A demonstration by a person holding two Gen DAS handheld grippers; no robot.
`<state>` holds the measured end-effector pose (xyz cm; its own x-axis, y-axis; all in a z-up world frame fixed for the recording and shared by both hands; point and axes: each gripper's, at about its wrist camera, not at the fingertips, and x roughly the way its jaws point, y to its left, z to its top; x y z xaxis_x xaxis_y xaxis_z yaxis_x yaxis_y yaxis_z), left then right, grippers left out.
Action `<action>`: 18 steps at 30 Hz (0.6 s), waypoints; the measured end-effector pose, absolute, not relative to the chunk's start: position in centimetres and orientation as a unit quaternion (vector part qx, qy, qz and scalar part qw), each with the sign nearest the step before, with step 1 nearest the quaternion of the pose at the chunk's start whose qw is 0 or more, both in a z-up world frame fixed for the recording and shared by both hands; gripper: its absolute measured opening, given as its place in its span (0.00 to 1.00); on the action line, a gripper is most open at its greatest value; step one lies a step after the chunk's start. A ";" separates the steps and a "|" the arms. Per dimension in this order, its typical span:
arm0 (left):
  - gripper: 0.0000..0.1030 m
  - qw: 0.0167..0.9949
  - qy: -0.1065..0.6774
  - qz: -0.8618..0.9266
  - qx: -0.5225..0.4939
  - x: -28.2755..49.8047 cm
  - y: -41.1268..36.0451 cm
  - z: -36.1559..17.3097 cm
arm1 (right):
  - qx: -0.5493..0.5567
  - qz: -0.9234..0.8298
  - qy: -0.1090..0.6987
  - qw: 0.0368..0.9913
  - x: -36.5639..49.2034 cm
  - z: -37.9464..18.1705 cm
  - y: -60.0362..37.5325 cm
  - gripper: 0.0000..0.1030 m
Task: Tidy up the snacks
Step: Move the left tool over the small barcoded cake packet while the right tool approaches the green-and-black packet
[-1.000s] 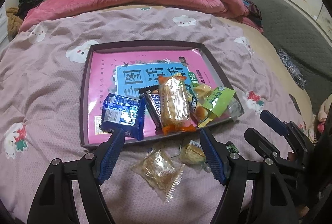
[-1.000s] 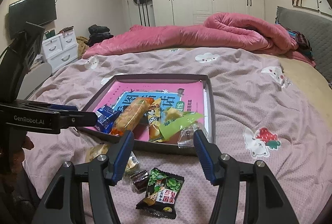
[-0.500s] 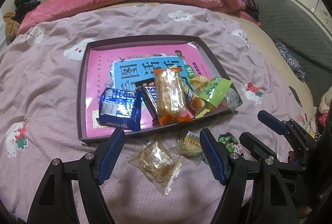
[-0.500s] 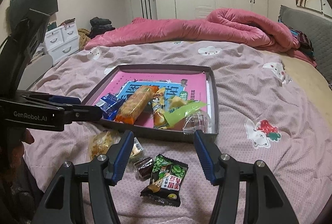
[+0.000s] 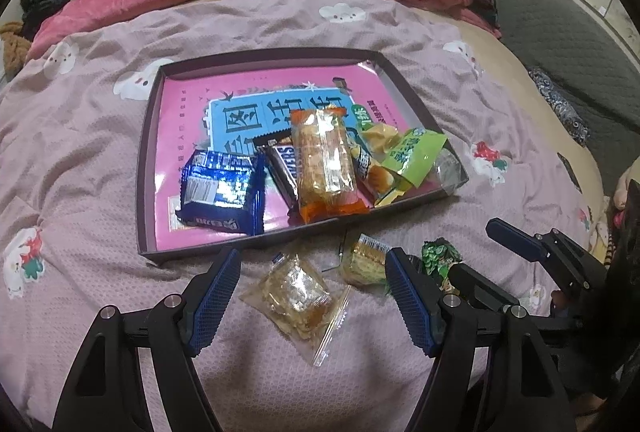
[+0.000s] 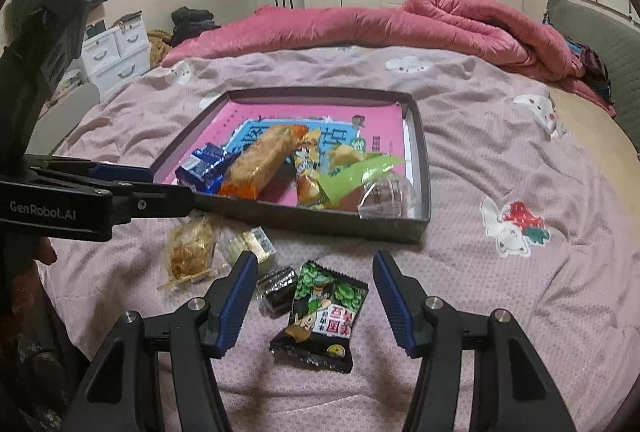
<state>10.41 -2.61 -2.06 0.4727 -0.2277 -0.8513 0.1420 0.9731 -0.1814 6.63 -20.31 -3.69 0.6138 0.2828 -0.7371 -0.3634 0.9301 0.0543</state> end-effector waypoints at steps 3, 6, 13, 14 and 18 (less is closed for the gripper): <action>0.74 0.853 0.508 -0.112 -0.039 10.4 -2.9 -2.5 | -0.052 0.177 0.416 0.890 6.7 -4.2 -20.3 0.58; 0.74 0.850 0.513 -0.117 -0.034 10.4 -3.4 -2.9 | -0.053 0.176 0.432 0.883 6.7 -4.8 -20.4 0.58; 0.74 0.839 0.529 -0.128 -0.009 10.6 -5.1 -4.3 | -0.060 0.164 0.469 0.866 7.1 -6.5 -20.4 0.58; 0.74 0.837 0.531 -0.130 -0.005 10.6 -5.4 -4.5 | -0.060 0.163 0.472 0.864 7.1 -6.6 -20.5 0.58; 0.74 0.834 0.535 -0.136 0.004 10.9 -6.3 -5.2 | -0.053 0.162 0.487 0.857 7.4 -7.5 -20.8 0.58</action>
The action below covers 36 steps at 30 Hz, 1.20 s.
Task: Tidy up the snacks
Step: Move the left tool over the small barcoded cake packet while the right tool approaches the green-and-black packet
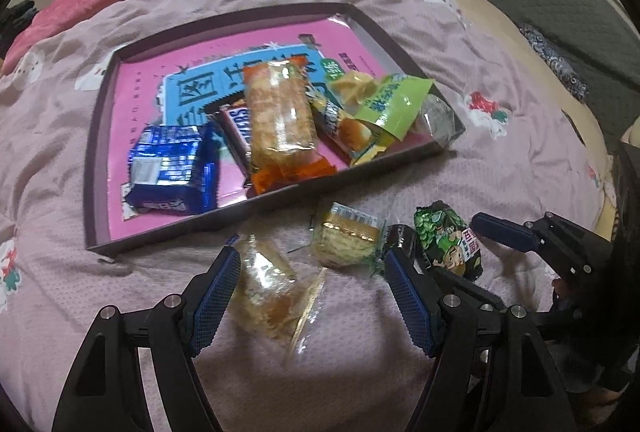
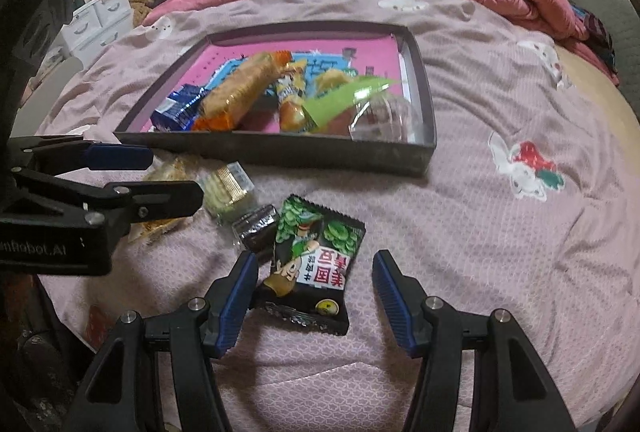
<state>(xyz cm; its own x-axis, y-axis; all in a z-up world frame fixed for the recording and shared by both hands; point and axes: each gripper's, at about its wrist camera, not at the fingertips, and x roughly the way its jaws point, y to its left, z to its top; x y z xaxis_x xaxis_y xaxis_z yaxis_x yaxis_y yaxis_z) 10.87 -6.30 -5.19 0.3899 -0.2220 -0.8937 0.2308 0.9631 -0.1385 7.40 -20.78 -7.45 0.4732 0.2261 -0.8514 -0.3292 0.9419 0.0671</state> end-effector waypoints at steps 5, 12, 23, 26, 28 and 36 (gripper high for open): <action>0.74 0.836 0.533 -0.132 0.018 11.4 -7.0 -5.7 | -0.063 0.157 0.491 0.855 7.6 -8.0 -20.7 0.55; 0.74 0.831 0.539 -0.130 0.040 12.4 -7.7 -6.4 | -0.054 0.134 0.490 0.860 8.1 -8.3 -22.0 0.46; 0.55 0.812 0.559 -0.158 0.051 13.9 -9.3 -7.7 | -0.048 0.142 0.488 0.860 8.8 -8.7 -22.3 0.45; 0.54 0.810 0.564 -0.155 0.039 14.3 -9.1 -8.3 | -0.057 0.146 0.484 0.861 9.2 -9.1 -22.0 0.45; 0.51 0.811 0.564 -0.156 0.030 14.3 -9.0 -8.5 | -0.066 0.148 0.478 0.863 9.4 -9.2 -21.8 0.45; 0.45 0.818 0.550 -0.168 0.016 13.3 -8.6 -8.0 | -0.063 0.153 0.439 0.883 8.7 -7.5 -22.0 0.43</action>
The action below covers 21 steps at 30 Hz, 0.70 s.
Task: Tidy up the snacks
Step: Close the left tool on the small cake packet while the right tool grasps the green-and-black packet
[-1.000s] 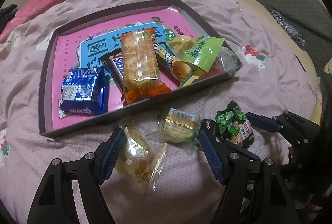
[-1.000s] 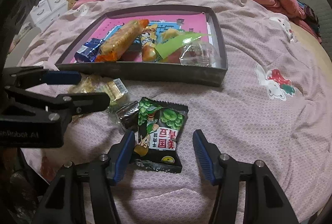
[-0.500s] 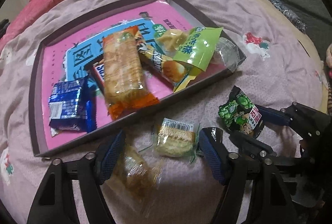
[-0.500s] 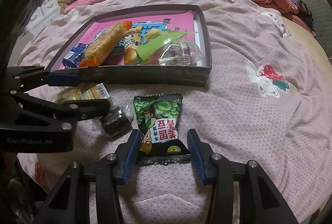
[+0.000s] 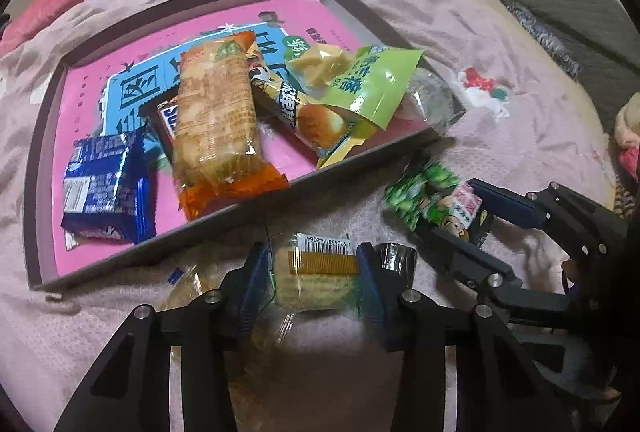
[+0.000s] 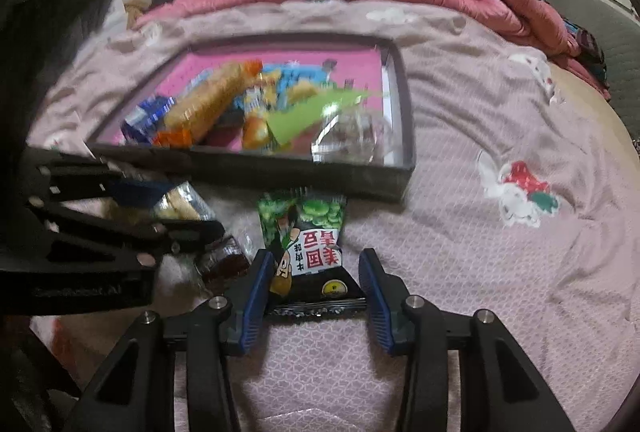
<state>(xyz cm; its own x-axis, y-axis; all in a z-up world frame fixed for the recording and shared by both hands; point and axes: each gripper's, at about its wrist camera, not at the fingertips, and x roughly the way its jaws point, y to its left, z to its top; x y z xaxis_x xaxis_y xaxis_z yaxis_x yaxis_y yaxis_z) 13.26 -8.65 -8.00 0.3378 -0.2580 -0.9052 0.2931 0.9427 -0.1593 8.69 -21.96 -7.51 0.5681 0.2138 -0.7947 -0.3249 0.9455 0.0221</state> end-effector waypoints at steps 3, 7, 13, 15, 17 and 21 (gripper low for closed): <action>0.45 0.820 0.547 -0.171 0.006 12.6 -8.0 -7.2 | -0.061 0.157 0.433 0.885 8.2 -6.9 -22.1 0.38; 0.45 0.820 0.545 -0.174 -0.004 12.0 -7.3 -6.7 | -0.063 0.156 0.450 0.877 8.5 -7.5 -21.9 0.38; 0.45 0.822 0.543 -0.173 -0.021 11.7 -6.7 -6.1 | -0.043 0.165 0.486 0.857 9.5 -9.4 -22.3 0.46; 0.45 0.823 0.540 -0.172 -0.027 11.5 -6.4 -5.8 | -0.054 0.166 0.484 0.857 9.5 -9.6 -22.0 0.47; 0.45 0.825 0.538 -0.172 -0.032 11.4 -6.2 -5.4 | -0.077 0.167 0.472 0.862 9.4 -9.5 -21.4 0.46; 0.45 0.828 0.532 -0.174 -0.044 11.2 -5.8 -4.6 | -0.086 0.163 0.451 0.873 9.0 -8.6 -21.3 0.43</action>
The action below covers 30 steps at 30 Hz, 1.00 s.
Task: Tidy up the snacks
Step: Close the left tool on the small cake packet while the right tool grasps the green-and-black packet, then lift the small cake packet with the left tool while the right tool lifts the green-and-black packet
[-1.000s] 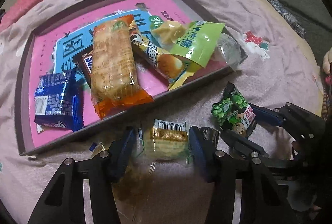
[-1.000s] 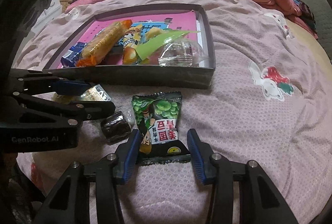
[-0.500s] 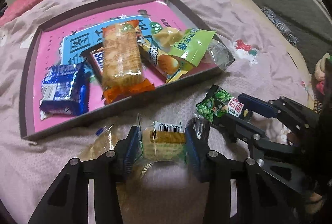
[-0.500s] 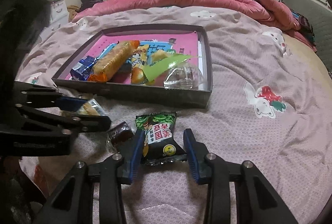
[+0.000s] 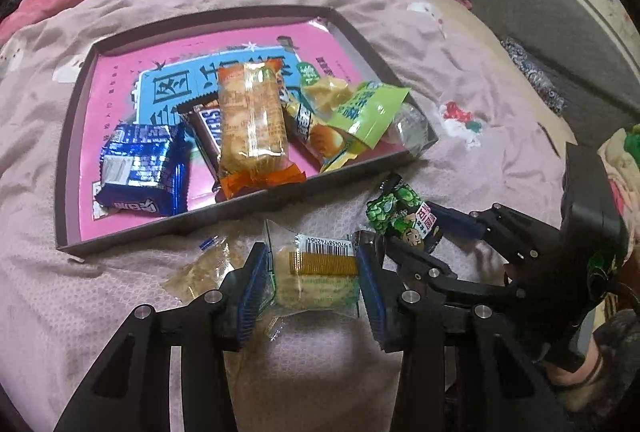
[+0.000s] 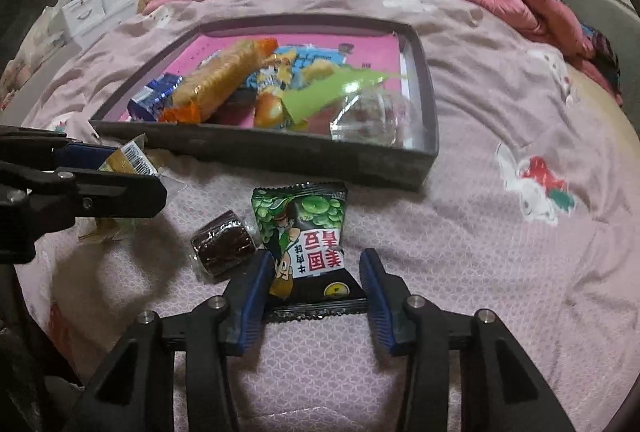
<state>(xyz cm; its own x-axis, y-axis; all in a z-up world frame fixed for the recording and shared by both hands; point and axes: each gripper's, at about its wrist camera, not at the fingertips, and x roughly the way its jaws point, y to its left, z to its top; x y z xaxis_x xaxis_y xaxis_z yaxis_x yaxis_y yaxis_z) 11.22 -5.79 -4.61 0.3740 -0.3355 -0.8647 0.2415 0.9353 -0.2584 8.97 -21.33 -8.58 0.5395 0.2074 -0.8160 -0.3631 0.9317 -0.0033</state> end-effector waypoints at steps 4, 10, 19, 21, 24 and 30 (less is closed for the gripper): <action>0.45 0.834 0.519 -0.178 -0.057 10.7 -5.1 -3.1 | -0.069 0.158 0.414 0.894 7.7 -6.1 -22.4 0.41; 0.45 0.844 0.503 -0.165 -0.080 10.6 -3.1 -1.2 | -0.065 0.182 0.377 0.906 6.7 -3.9 -22.1 0.14; 0.45 0.847 0.499 -0.157 -0.092 10.9 -1.8 -0.9 | -0.064 0.168 0.429 0.885 7.8 -5.7 -23.0 0.19; 0.45 0.847 0.500 -0.159 -0.092 10.9 -1.9 -0.9 | -0.058 0.170 0.425 0.887 7.7 -5.5 -23.0 0.49; 0.45 0.846 0.499 -0.163 -0.089 10.8 -2.0 -0.9 | -0.042 0.183 0.424 0.886 7.8 -5.3 -22.9 0.53; 0.45 0.845 0.501 -0.164 -0.089 10.8 -2.2 -1.1 | -0.052 0.184 0.461 0.867 8.5 -7.1 -21.9 0.53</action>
<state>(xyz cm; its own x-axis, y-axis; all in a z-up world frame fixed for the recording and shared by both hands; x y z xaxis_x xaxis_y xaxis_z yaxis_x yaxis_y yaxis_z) 10.82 -2.17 -1.07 0.4442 -0.3664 -0.8176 0.1871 0.9304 -0.3153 8.53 -21.94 -7.06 0.5074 0.2712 -0.8179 -0.3674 0.9267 0.0794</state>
